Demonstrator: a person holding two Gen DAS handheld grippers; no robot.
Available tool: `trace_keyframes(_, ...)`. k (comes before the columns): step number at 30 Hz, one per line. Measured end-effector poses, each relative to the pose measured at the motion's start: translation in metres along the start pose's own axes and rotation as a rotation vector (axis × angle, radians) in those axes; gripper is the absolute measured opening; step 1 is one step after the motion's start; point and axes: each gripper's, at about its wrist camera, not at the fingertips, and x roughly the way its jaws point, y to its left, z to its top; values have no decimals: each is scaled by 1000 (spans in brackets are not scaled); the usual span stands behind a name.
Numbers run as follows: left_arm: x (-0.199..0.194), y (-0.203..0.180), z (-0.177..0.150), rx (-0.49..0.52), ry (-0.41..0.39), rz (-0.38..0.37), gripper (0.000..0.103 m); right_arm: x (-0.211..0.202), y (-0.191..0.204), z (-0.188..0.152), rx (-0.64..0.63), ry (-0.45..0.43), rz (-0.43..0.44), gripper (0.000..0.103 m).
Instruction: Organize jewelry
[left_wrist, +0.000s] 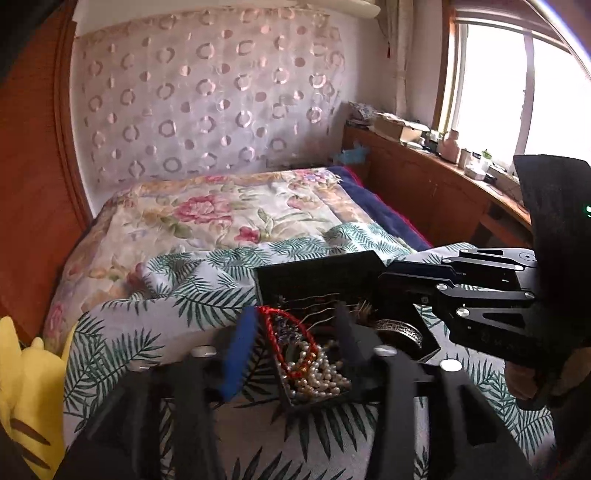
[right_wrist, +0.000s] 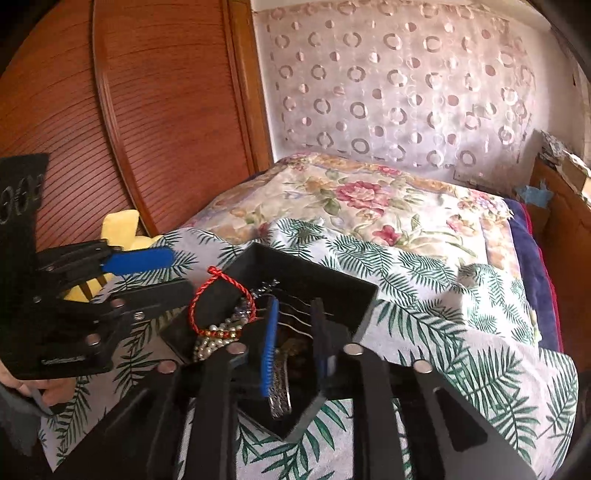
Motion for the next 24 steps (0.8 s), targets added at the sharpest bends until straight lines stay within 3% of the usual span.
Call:
trace_keyframes(1,-2,1,-1,0,-2,3,52,-2,1,-2,2,-5,-3,39)
trace_keyframes(4,-15,1,-9,-12,-18,22,68,-15,3,-7,15,-28,-20,39)
trace_keyframes(6,-24,-2,-13,-13,-29,42,85,-30,6,-13,32,-53,-39,42)
trace_keyframes(9,-49,-10,-24,-6,-69,76,95,-59,11,-26,71,-108,-71,65)
trace_keyframes(13,-74,-19,-38,-6,-90,120,95,-101,24,-50,96,-186,-156,90)
trace_keyframes(16,-93,-26,-48,-4,-112,145,95,-127,32,-68,118,-225,-208,100)
trace_keyframes(24,-126,-34,-68,-39,-132,153,95,-167,42,-100,160,-263,-280,100)
